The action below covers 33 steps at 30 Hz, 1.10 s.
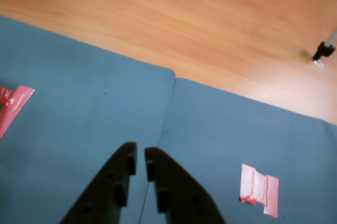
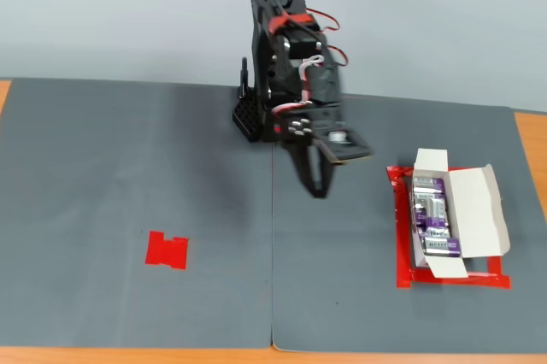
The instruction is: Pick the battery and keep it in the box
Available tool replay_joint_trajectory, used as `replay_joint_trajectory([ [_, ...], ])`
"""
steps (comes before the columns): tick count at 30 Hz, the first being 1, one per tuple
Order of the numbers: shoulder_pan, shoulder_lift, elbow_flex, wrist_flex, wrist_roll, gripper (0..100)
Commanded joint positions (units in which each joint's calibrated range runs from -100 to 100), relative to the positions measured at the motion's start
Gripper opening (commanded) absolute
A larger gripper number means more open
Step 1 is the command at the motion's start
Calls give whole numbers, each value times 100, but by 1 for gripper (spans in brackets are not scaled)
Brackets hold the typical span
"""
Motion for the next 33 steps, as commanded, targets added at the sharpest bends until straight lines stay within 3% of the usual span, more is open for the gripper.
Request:
replay_joint_trajectory([
  [1,375,-628,432,22,-248,2],
  [23,666,-4189,3996,13,-310,2],
  [33,659,-4223,4729,-56,-316,2],
])
